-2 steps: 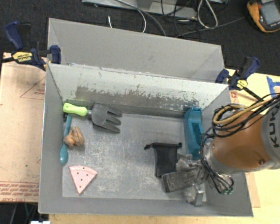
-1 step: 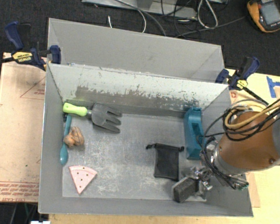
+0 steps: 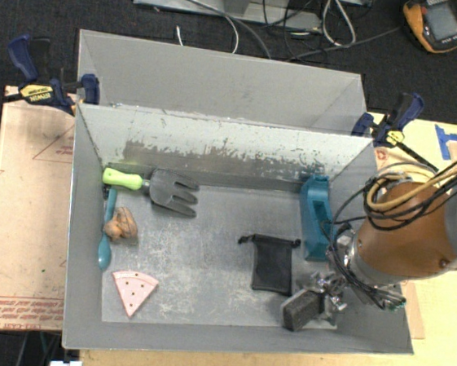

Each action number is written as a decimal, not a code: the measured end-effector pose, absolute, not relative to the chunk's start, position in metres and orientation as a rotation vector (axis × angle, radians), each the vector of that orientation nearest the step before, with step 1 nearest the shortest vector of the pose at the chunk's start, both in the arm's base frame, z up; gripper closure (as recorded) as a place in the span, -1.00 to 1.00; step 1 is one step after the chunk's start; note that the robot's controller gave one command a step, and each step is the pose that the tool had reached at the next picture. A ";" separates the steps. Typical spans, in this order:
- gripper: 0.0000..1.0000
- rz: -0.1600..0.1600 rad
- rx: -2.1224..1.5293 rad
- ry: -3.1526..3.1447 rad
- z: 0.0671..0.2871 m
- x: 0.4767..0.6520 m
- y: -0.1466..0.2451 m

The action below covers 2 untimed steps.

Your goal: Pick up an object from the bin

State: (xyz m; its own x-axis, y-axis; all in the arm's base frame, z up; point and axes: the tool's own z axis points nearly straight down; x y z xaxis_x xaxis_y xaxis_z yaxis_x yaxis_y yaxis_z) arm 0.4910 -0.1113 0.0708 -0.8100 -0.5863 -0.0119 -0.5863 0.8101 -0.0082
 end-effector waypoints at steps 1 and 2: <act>1.00 0.004 -0.965 2.986 0.106 0.488 -0.110; 1.00 0.006 -0.963 2.987 0.158 0.488 -0.109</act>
Offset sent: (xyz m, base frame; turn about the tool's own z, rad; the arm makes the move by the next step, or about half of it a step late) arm -0.0031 0.0012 0.1051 0.0004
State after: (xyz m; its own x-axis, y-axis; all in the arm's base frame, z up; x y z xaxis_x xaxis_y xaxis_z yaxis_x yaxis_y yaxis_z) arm 0.4884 -0.1094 0.1578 -0.8118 -0.5839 -0.0045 -0.5839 0.8118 0.0026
